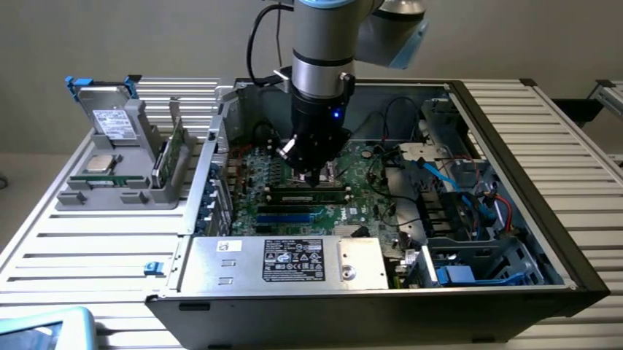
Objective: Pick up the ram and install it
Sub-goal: 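Press down the ram until it locks into place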
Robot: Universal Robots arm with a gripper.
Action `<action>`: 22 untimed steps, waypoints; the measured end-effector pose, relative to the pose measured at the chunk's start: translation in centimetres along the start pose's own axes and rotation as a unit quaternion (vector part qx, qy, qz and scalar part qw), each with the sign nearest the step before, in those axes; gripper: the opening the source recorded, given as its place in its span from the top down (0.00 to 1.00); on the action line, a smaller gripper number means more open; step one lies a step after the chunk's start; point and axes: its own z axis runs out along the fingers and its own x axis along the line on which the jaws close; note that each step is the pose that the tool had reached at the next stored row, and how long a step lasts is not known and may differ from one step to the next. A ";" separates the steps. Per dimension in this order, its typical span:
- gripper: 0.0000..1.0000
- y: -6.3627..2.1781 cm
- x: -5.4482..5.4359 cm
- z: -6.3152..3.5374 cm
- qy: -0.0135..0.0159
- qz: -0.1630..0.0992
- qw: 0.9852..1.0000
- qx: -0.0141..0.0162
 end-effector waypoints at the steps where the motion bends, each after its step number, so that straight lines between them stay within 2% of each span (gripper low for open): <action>1: 0.89 0.00 0.0 0.00 0.000 0.006 1.000 0.000; 5: 0.89 0.00 0.0 0.01 -0.002 0.027 1.000 0.002; 9: 0.89 0.00 0.0 0.00 -0.005 0.043 0.999 0.010; 11: 0.89 -0.01 0.0 0.00 -0.007 0.052 0.999 0.012; 16: 0.89 0.00 0.0 0.01 -0.008 0.085 0.996 0.012; 22: 0.89 0.00 0.0 0.00 -0.007 0.129 0.992 0.010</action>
